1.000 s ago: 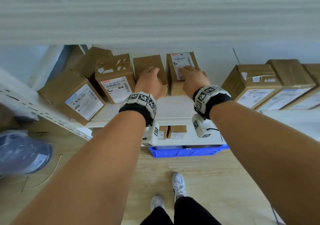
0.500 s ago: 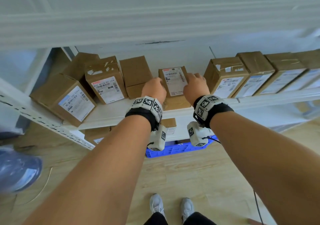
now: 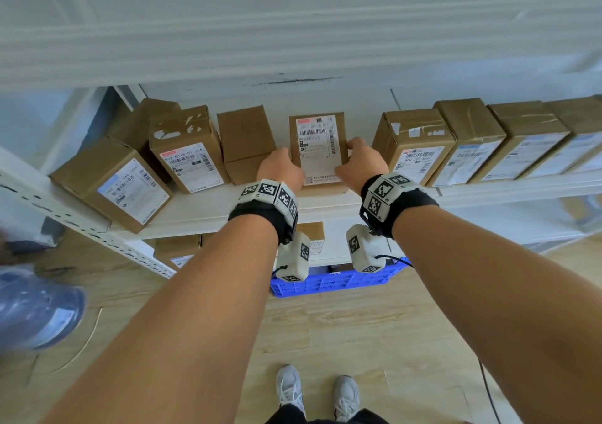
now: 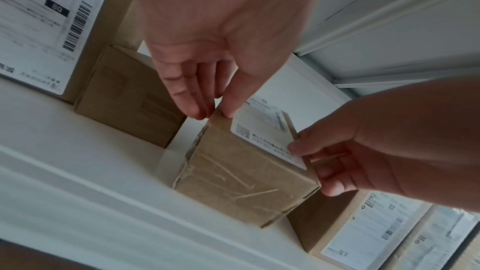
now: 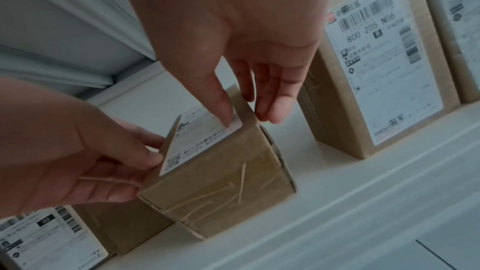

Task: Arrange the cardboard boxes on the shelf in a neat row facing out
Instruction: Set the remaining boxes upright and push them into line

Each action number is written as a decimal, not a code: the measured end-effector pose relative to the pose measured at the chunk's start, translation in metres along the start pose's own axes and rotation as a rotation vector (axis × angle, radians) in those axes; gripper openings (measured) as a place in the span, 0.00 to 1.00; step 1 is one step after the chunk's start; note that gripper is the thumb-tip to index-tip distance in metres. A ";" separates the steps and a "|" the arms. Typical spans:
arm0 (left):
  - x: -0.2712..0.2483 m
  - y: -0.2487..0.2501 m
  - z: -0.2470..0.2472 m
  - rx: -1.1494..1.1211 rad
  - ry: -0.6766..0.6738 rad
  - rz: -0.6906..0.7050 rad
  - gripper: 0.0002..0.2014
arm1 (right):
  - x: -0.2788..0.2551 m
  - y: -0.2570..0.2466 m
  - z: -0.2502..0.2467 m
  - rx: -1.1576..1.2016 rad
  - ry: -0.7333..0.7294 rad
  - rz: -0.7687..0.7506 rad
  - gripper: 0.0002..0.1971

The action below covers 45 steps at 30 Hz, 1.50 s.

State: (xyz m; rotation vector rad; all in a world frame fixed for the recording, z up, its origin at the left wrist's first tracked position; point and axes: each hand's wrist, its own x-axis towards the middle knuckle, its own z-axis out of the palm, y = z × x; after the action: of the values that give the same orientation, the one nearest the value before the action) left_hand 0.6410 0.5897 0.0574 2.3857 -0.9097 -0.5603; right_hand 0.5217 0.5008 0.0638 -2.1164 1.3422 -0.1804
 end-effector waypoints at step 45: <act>-0.032 0.062 0.040 0.252 -0.006 0.209 0.41 | -0.012 0.069 -0.083 -0.256 0.172 -0.191 0.27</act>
State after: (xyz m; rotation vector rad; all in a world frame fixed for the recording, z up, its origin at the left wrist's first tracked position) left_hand 0.5672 0.5599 0.0691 2.4658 -1.2802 -0.3915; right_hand 0.4276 0.4551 0.0930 -2.4952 1.3163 -0.2884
